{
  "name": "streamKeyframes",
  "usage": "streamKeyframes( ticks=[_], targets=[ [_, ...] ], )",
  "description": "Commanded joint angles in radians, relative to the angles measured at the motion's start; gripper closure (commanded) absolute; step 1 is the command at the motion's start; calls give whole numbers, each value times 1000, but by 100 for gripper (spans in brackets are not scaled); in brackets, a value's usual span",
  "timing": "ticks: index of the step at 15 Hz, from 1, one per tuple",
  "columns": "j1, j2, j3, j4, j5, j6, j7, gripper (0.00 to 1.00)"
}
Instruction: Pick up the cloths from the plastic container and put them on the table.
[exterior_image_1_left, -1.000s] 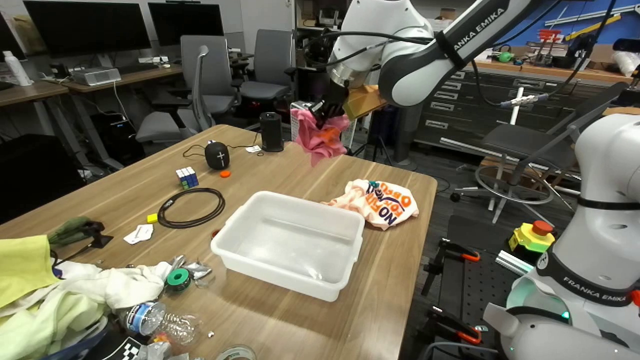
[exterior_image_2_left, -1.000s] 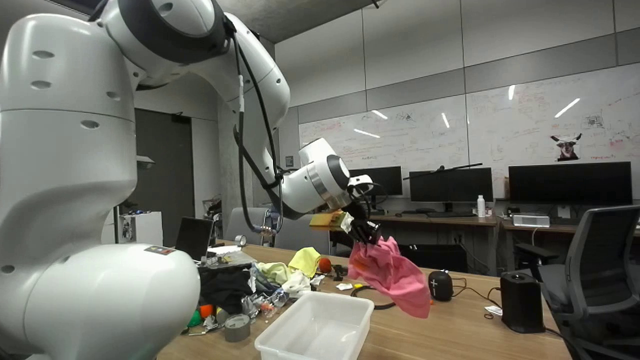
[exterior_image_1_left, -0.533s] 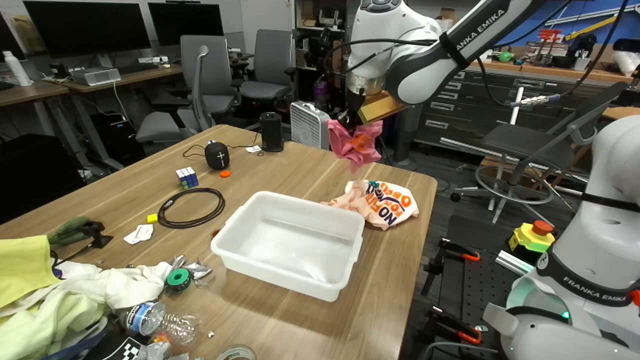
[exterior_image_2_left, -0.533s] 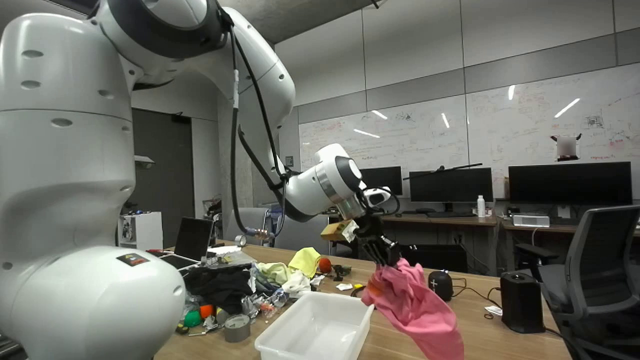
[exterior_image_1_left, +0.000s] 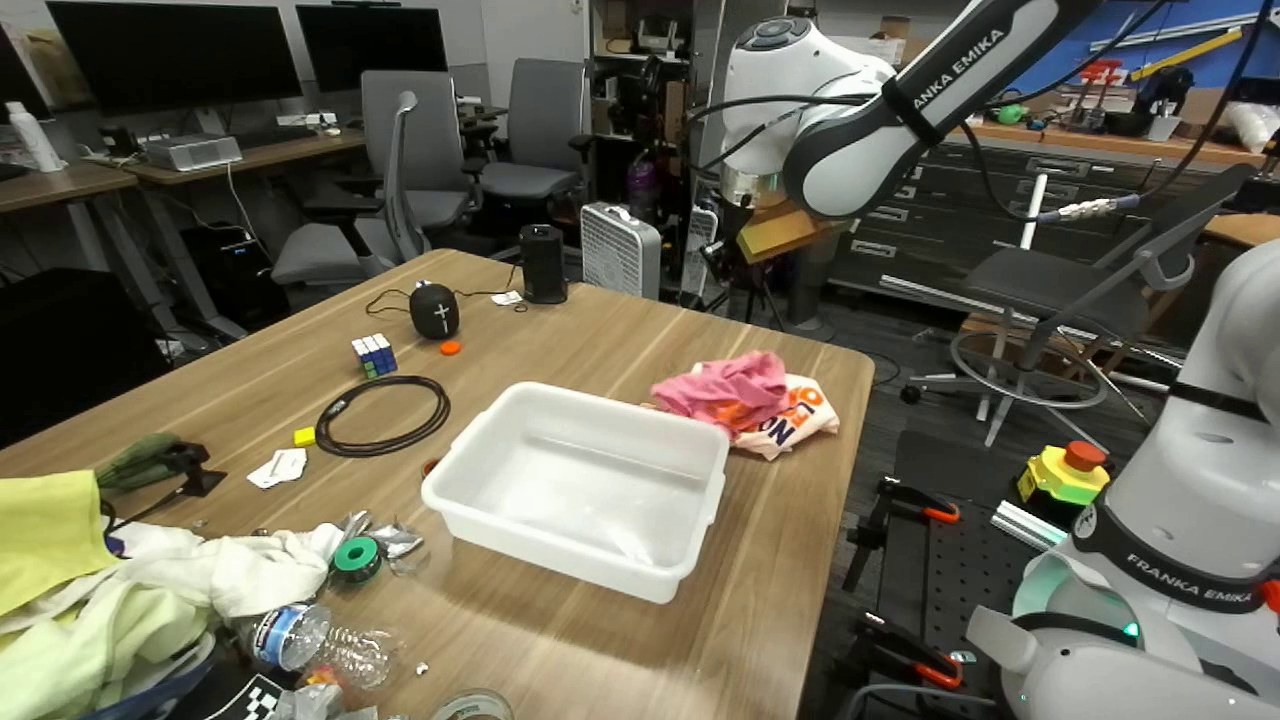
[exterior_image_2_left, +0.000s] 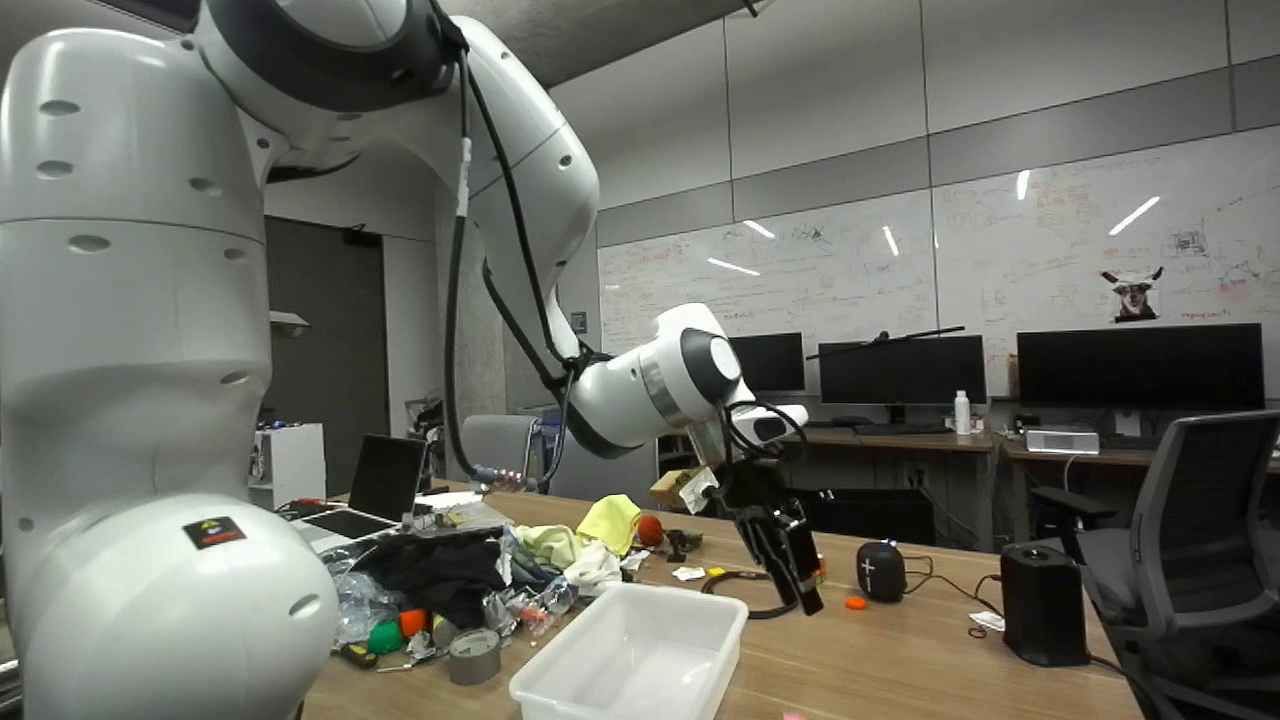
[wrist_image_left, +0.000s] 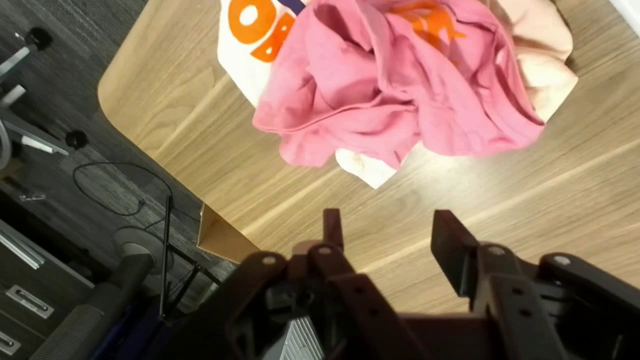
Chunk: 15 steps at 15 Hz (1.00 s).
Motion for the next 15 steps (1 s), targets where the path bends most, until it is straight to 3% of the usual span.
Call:
streamKeyframes(
  ticks=[1,3,4,8,12,13,15],
  targets=[
    [-38,-49,42,-41,95,-39,-71,17],
    [-38,-72,56,-57,177,-128,-181,2],
    [-39,-87,61,-68,209,-166,-235,1],
    [-45,-165,84,-93,267,-293,-350,0],
    [-61,-278,97,-138,280,-331,-423,0],
    [-70,-182,111,-88,255,-319,-371,0],
    [-77,-228,115,-108,266,-323,-397,0]
  ],
)
